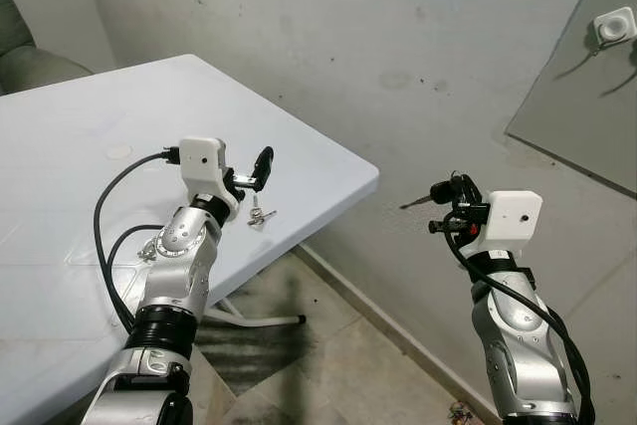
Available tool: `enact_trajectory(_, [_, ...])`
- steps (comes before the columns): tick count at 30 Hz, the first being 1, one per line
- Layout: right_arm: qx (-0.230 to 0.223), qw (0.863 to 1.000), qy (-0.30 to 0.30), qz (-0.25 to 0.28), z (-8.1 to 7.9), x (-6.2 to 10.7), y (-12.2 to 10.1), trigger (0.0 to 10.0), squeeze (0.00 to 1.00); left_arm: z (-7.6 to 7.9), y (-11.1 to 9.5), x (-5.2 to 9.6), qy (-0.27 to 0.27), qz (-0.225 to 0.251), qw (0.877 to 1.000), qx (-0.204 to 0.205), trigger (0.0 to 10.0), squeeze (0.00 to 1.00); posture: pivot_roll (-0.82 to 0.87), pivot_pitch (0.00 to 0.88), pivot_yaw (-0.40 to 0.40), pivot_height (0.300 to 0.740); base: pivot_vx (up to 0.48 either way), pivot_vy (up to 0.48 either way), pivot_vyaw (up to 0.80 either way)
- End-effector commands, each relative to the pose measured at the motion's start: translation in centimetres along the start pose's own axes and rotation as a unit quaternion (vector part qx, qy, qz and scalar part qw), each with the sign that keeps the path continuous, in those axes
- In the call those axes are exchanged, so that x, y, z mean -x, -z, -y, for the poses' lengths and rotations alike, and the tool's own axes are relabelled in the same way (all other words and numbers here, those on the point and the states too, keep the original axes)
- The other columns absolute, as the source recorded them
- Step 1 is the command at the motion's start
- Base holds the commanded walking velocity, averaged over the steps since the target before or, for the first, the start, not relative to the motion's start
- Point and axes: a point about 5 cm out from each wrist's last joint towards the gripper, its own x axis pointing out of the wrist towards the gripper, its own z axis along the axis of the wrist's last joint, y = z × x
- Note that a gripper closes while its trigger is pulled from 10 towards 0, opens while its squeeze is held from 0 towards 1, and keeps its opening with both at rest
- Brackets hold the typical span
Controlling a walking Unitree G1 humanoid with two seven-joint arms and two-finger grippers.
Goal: Hang keys on a hook
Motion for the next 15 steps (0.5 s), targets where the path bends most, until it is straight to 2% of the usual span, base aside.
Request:
enact_trajectory(1, [0.002,1.0,0.002,0.009,0.06,-0.08,-0.38,10.0,0.0,0.34,-0.61,-0.26,0.01,0.011,1.0,-0.016,10.0,0.0,-0.03,0.0,-0.055,0.74,0.0,0.0,0.0])
enact_trajectory(8, [0.002,1.0,0.003,0.008,0.03,0.05,-0.32,10.0,0.0,0.38,-0.62,-0.28,0.01,0.011,1.0,-0.015,10.0,0.0,-0.03,0.0,-0.049,0.74,0.0,0.0,0.0])
enact_trajectory(15, [0.001,1.0,0.006,0.007,0.06,0.17,-0.27,10.0,0.0,0.44,-0.6,-0.29,0.015,0.011,1.0,-0.012,10.0,0.0,-0.03,0.0,-0.047,0.74,0.181,0.0,0.0])
